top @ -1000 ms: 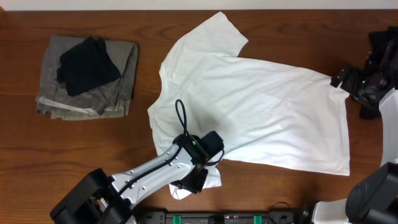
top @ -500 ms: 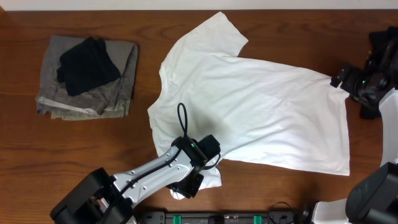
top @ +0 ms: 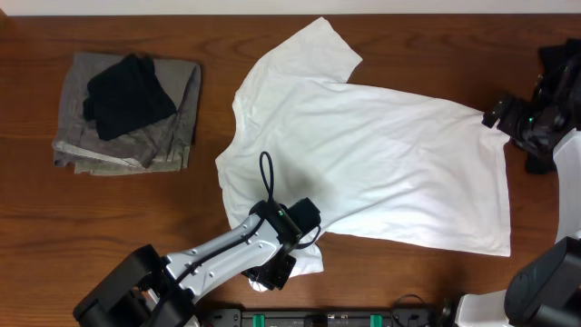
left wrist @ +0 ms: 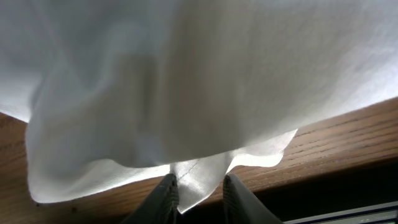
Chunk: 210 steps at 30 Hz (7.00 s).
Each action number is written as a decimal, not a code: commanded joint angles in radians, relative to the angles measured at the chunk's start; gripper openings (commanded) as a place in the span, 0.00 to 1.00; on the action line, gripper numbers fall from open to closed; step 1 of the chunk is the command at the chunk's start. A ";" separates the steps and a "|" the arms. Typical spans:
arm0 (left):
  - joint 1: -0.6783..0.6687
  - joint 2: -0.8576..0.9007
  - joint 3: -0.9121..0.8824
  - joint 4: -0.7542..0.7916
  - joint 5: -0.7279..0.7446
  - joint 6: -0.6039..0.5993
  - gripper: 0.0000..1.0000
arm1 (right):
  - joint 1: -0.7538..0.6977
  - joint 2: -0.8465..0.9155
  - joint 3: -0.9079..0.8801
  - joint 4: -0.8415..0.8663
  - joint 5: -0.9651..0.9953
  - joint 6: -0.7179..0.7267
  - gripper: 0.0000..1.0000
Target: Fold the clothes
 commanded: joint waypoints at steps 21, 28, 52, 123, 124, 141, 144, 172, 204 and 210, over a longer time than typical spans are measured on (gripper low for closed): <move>-0.002 -0.001 0.002 -0.076 0.068 -0.025 0.06 | 0.007 0.000 0.013 0.000 0.000 -0.007 0.99; -0.002 -0.001 0.001 -0.074 0.146 -0.025 0.06 | 0.007 0.000 0.013 0.000 0.000 -0.007 0.99; 0.045 -0.080 0.373 -0.158 -0.061 -0.046 0.21 | 0.007 0.000 0.013 0.000 0.000 -0.007 0.99; 0.544 0.229 0.507 0.193 0.074 0.152 0.32 | -0.215 0.880 0.642 -0.084 -0.695 -0.241 0.42; 0.544 0.229 0.507 0.193 0.074 0.152 0.32 | -0.213 0.880 0.642 -0.077 -0.695 -0.250 0.40; 0.544 0.229 0.507 0.183 0.051 0.151 0.33 | -0.193 0.880 0.640 -0.083 -0.530 -0.329 0.30; 0.544 0.229 0.507 0.183 0.048 0.152 0.33 | -0.187 0.880 0.640 -0.066 -0.536 -0.329 0.17; 0.544 0.229 0.507 0.228 0.048 0.152 0.33 | 0.121 0.739 0.586 -0.758 -0.242 -0.745 0.01; 0.544 0.229 0.507 0.172 -0.012 0.167 0.33 | 0.068 0.523 0.563 -0.727 -0.140 -0.346 0.55; 0.544 0.229 0.507 0.172 -0.012 0.167 0.33 | -0.028 0.523 0.389 -0.579 -0.240 -0.472 0.42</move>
